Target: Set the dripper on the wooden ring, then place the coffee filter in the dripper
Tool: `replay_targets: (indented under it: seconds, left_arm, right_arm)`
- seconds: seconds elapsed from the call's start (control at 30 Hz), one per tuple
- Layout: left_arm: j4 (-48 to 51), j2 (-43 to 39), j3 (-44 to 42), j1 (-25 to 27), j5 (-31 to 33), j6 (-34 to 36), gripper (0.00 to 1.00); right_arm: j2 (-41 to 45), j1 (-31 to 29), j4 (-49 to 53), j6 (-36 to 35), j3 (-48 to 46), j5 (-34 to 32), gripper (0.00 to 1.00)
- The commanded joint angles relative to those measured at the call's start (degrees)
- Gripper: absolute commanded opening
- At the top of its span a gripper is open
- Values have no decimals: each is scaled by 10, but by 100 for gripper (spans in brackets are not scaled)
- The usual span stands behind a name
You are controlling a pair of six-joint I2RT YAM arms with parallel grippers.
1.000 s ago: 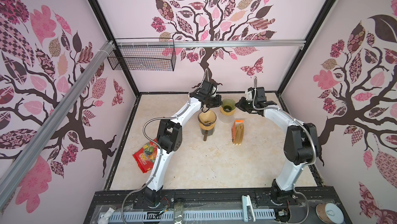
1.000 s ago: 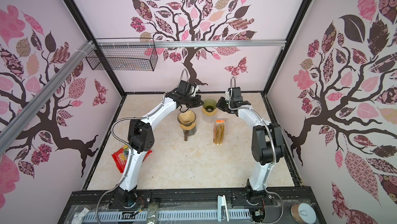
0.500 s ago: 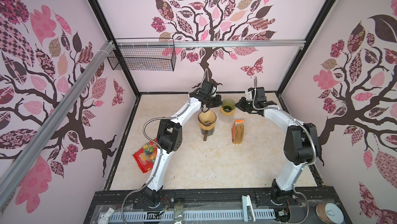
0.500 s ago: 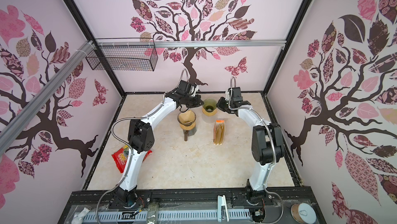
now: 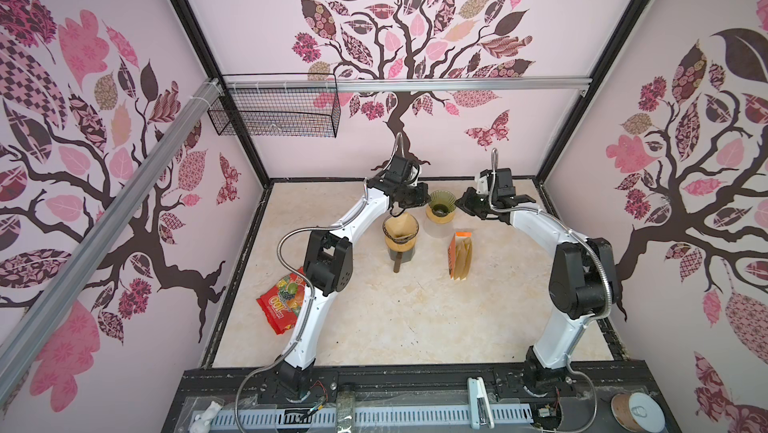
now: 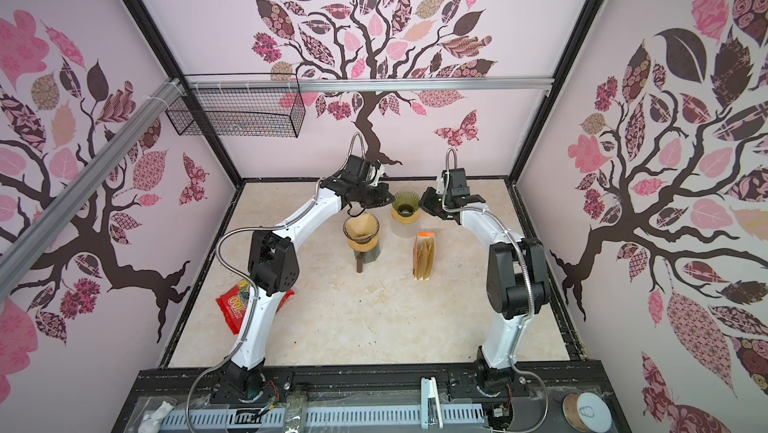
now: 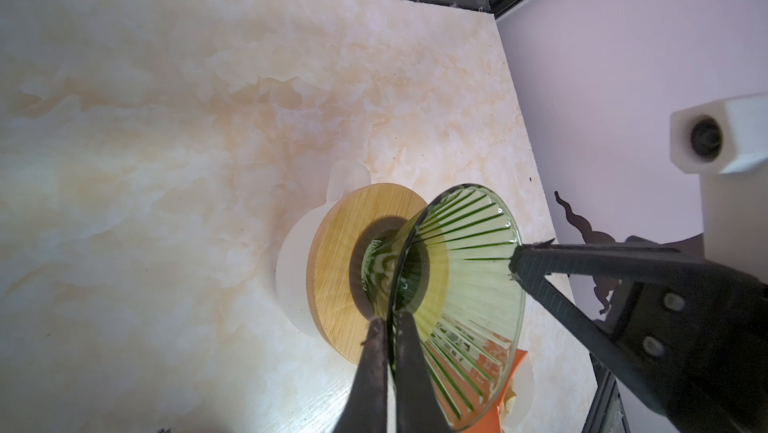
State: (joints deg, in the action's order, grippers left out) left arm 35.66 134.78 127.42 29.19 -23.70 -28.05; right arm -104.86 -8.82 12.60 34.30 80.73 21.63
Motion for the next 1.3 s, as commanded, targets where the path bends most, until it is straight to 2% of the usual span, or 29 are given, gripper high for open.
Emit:
replay_targets:
  seconds: [0.0,0.8,1.27]
  left_arm:
    - [52,33,-29,5,-11,23,3]
    - [34,38,-77,9,-14,24,3]
    - [46,6,-7,3,-10,14,7]
  right_arm:
    - [-36,1,34,7,0,-23,5]
    - [-60,-5,34,13,-23,-20,5]
    - [-40,-5,46,6,15,-17,6]
